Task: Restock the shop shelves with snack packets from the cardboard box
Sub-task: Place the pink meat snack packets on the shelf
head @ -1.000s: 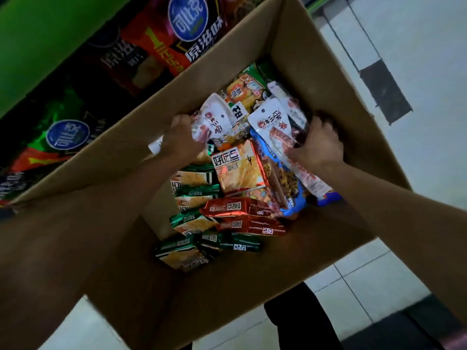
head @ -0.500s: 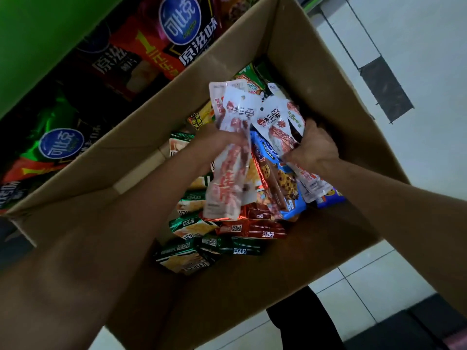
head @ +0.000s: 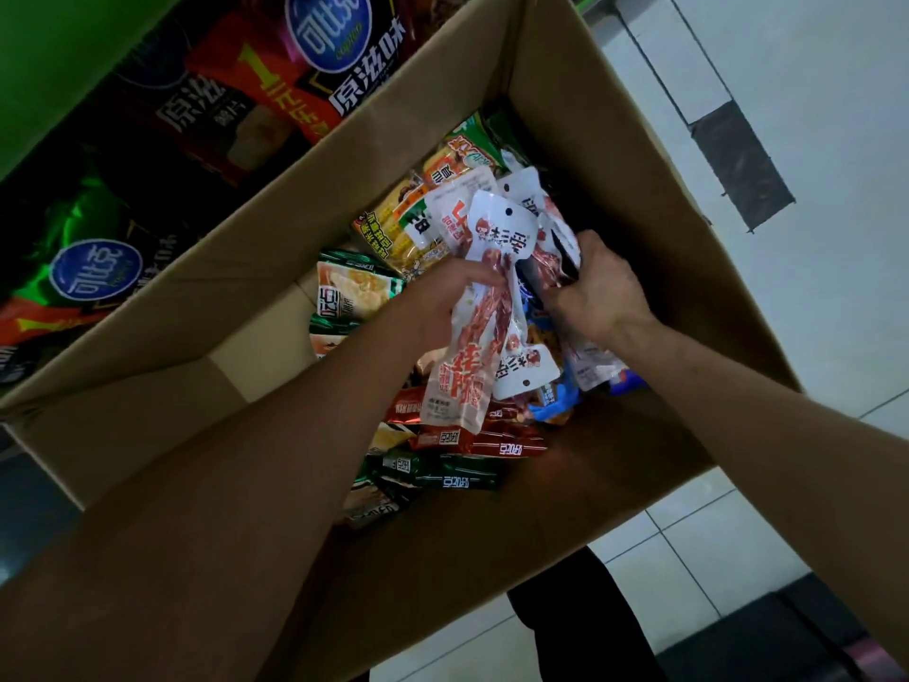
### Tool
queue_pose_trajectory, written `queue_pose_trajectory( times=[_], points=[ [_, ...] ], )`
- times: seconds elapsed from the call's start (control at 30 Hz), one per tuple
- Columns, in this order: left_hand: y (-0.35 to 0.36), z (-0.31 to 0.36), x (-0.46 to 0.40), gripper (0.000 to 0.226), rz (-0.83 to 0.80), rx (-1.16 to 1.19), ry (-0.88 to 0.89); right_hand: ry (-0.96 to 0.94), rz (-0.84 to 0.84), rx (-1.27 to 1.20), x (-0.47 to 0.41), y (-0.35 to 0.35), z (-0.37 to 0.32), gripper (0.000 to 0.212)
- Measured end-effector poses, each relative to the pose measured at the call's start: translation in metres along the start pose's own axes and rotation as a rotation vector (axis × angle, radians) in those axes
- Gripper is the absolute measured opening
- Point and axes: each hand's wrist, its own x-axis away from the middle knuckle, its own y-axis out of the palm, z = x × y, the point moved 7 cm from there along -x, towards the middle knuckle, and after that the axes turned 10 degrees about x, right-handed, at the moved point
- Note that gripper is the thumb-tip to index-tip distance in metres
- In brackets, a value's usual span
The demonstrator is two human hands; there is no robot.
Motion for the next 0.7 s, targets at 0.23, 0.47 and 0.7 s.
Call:
queue_pose_trajectory(
  times=[0.23, 0.47, 0.7],
  points=[
    [0.007, 0.008, -0.004, 0.024, -0.001, 0.001, 0.031, 0.167, -0.290, -0.384, 0.000, 0.003, 0.016, 0.042],
    [0.016, -0.006, -0.009, 0.048, -0.006, 0.057, 0.034, 0.266, -0.446, -0.486, 0.005, -0.003, 0.019, 0.038],
    [0.028, -0.008, 0.029, 0.030, -0.035, 0.014, 0.033, 0.297, -0.403, -0.687, 0.052, -0.026, 0.009, 0.035]
  ],
)
